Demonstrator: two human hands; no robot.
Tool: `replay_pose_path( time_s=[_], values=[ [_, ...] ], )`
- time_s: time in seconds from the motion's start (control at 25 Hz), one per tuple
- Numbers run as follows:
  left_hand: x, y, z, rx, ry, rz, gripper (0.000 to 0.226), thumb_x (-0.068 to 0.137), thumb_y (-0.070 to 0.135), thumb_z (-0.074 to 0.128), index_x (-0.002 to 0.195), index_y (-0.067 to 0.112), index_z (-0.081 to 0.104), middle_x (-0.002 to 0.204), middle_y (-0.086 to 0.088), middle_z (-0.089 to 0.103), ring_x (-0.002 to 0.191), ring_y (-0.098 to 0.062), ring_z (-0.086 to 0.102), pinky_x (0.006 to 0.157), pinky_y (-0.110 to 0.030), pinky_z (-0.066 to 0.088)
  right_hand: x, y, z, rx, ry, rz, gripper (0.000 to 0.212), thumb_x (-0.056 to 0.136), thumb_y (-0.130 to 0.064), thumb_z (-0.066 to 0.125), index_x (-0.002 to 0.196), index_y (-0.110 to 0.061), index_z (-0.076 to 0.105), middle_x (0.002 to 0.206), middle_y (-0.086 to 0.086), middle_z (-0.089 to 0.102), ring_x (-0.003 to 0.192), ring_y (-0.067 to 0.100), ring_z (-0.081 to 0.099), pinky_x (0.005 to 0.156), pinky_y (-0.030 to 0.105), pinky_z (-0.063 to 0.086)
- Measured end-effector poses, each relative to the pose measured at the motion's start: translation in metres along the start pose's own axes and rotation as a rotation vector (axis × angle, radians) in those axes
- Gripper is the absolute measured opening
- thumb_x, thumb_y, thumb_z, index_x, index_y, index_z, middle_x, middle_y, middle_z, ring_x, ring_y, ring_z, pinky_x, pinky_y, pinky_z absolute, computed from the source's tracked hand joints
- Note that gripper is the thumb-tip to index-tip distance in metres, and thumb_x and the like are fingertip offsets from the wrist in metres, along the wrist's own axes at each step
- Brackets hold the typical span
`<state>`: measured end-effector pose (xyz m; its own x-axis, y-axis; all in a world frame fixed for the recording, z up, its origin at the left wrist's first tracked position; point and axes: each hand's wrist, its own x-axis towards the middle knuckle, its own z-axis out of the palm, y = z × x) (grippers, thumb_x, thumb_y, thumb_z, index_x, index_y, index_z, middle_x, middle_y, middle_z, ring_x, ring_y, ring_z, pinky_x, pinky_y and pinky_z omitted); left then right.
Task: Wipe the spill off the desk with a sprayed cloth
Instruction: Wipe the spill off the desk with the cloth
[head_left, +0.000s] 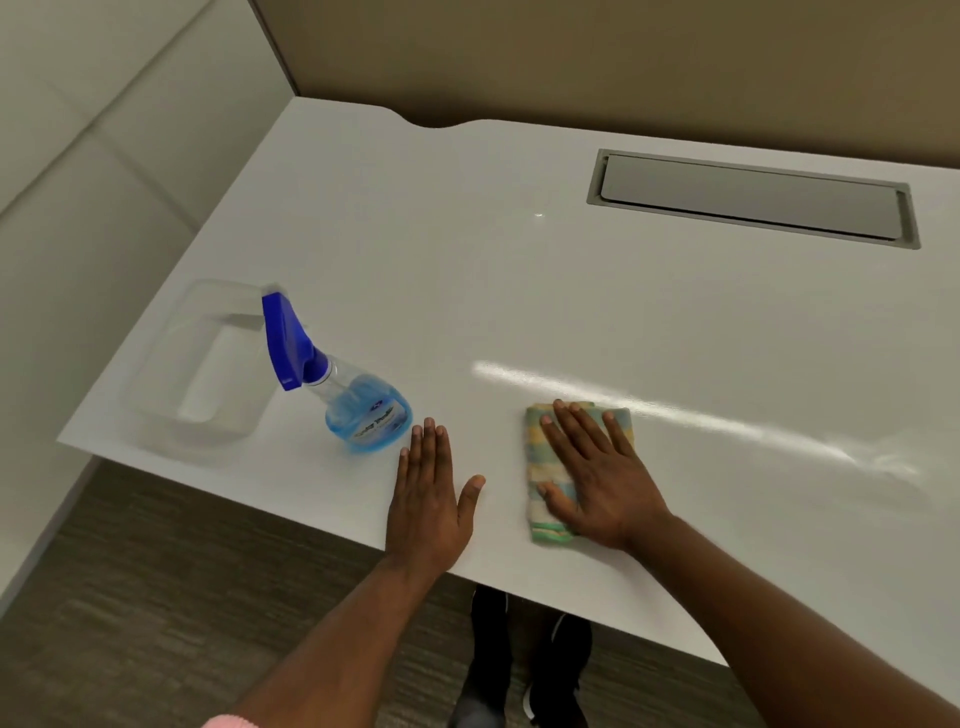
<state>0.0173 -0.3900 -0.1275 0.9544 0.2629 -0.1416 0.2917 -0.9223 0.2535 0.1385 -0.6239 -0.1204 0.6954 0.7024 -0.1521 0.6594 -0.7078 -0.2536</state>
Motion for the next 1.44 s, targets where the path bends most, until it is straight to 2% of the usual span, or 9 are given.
replay_pose_path(
  time_s=[0.16, 0.32, 0.44, 0.6, 0.88, 1.12, 1.44],
  values=[
    [-0.012, -0.015, 0.003, -0.005, -0.012, -0.033, 0.086, 0.099, 0.069, 0.004, 0.16, 0.012, -0.011, 0.168, -0.005, -0.02, 0.156, -0.018, -0.018, 0.128, -0.035, -0.005, -0.001, -0.005, -0.001, 0.004, -0.019, -0.076, 0.082, 0.097, -0.069, 0.025, 0.164, -0.025, 0.007, 0.172, 0.0, 0.001, 0.159, 0.017, -0.004, 0.127, 0.053, 0.007],
    [-0.009, -0.015, 0.008, 0.017, 0.02, -0.039, 0.082, 0.102, 0.063, 0.011, 0.161, 0.008, -0.001, 0.17, -0.01, -0.008, 0.158, -0.021, -0.009, 0.127, -0.036, -0.003, 0.018, -0.033, 0.001, 0.019, -0.068, -0.194, 0.081, 0.098, -0.068, 0.027, 0.164, -0.029, -0.001, 0.172, -0.002, -0.004, 0.158, 0.015, -0.01, 0.127, 0.049, -0.004],
    [-0.008, -0.014, 0.009, 0.032, 0.022, -0.039, 0.077, 0.104, 0.055, 0.018, 0.161, 0.006, 0.002, 0.171, -0.012, -0.003, 0.158, -0.022, -0.007, 0.128, -0.041, 0.003, 0.038, -0.051, 0.004, 0.019, -0.077, -0.22, 0.081, 0.098, -0.069, 0.024, 0.164, -0.029, -0.003, 0.172, -0.002, -0.007, 0.158, 0.015, -0.012, 0.127, 0.049, -0.006],
    [-0.007, -0.011, 0.006, 0.039, 0.021, -0.051, 0.071, 0.105, 0.045, 0.022, 0.161, 0.004, 0.009, 0.17, -0.013, 0.003, 0.158, -0.023, -0.003, 0.128, -0.042, 0.006, 0.062, -0.06, 0.005, 0.033, -0.07, -0.231, 0.082, 0.097, -0.071, 0.02, 0.164, -0.028, -0.001, 0.172, -0.001, -0.006, 0.158, 0.017, -0.009, 0.127, 0.049, -0.004],
    [-0.007, -0.009, 0.003, 0.041, 0.034, -0.051, 0.065, 0.103, 0.035, 0.026, 0.159, 0.002, 0.02, 0.168, -0.016, 0.016, 0.157, -0.028, 0.011, 0.126, -0.044, 0.014, 0.115, -0.063, 0.003, 0.038, -0.026, -0.253, 0.083, 0.095, -0.07, 0.028, 0.164, -0.027, 0.009, 0.172, 0.001, 0.004, 0.159, 0.018, 0.0, 0.127, 0.051, 0.002],
    [-0.001, -0.002, 0.003, 0.003, 0.016, -0.115, 0.073, 0.104, 0.052, 0.017, 0.162, 0.009, 0.003, 0.17, -0.007, -0.005, 0.157, -0.017, -0.009, 0.129, -0.036, 0.001, 0.175, -0.063, -0.007, 0.018, 0.02, -0.237, 0.083, 0.095, -0.067, 0.03, 0.164, -0.024, 0.013, 0.172, 0.003, 0.007, 0.159, 0.019, 0.003, 0.127, 0.048, -0.002],
    [0.055, 0.014, 0.002, -0.06, 0.083, -0.13, 0.074, 0.105, 0.048, 0.026, 0.161, 0.004, 0.008, 0.17, -0.012, 0.003, 0.158, -0.023, 0.001, 0.127, -0.038, 0.011, 0.218, -0.039, -0.016, 0.024, 0.063, -0.148, 0.082, 0.096, -0.067, 0.028, 0.164, -0.025, 0.013, 0.172, 0.002, 0.006, 0.159, 0.018, 0.004, 0.128, 0.05, 0.001]
  ],
)
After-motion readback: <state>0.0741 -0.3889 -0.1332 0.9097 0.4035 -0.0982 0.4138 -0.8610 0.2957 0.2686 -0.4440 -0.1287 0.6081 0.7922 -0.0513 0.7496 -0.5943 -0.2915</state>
